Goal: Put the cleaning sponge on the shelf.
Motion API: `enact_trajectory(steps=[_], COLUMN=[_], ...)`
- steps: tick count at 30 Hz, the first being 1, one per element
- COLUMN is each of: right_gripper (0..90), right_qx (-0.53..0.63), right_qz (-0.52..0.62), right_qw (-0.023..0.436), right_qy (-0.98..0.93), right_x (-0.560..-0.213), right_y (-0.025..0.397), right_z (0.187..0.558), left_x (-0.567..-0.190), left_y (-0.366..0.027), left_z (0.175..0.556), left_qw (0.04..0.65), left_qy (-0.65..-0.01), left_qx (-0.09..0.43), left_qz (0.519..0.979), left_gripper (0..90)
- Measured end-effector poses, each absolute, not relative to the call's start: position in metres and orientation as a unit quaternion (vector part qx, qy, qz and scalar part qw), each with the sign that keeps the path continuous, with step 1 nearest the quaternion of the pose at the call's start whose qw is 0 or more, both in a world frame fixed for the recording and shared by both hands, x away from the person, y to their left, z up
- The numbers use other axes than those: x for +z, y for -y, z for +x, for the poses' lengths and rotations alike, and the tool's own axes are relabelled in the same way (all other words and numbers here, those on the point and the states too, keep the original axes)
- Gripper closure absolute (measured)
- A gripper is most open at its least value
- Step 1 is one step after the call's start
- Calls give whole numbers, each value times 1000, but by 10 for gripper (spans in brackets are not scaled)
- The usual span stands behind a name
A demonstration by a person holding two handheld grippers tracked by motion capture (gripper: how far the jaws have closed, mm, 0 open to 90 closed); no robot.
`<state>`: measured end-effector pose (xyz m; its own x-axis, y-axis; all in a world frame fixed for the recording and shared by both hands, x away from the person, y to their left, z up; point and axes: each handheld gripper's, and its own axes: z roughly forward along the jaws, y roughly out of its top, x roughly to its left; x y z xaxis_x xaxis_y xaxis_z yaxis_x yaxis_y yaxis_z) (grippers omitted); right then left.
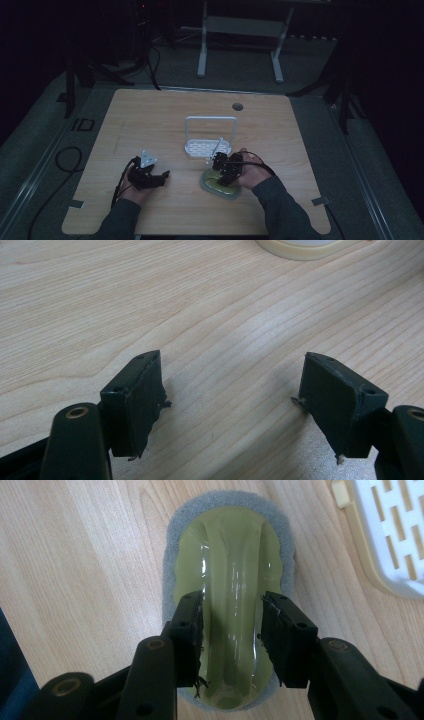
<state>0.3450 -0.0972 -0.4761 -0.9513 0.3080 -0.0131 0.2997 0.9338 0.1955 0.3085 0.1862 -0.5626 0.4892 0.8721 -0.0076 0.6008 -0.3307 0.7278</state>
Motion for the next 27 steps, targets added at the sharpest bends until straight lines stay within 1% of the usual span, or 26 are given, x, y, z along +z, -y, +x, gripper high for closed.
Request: enact_trajectory(steps=[14, 25, 27], right_gripper=[634, 638, 653], right_qx=[65, 51, 46], right_qz=[146, 135, 134], right_qw=[10, 6, 3], right_qy=[-987, -989, -990], right_x=[-476, -478, -478], right_y=[94, 90, 88], right_z=[351, 353, 353], left_x=[-563, -563, -563], left_y=[-186, -186, -186], left_z=[309, 309, 309], left_qw=[344, 344, 344], left_qy=[-465, -465, -465], left_qx=[197, 197, 197], left_qz=[791, 791, 791], left_gripper=[260, 260, 260])
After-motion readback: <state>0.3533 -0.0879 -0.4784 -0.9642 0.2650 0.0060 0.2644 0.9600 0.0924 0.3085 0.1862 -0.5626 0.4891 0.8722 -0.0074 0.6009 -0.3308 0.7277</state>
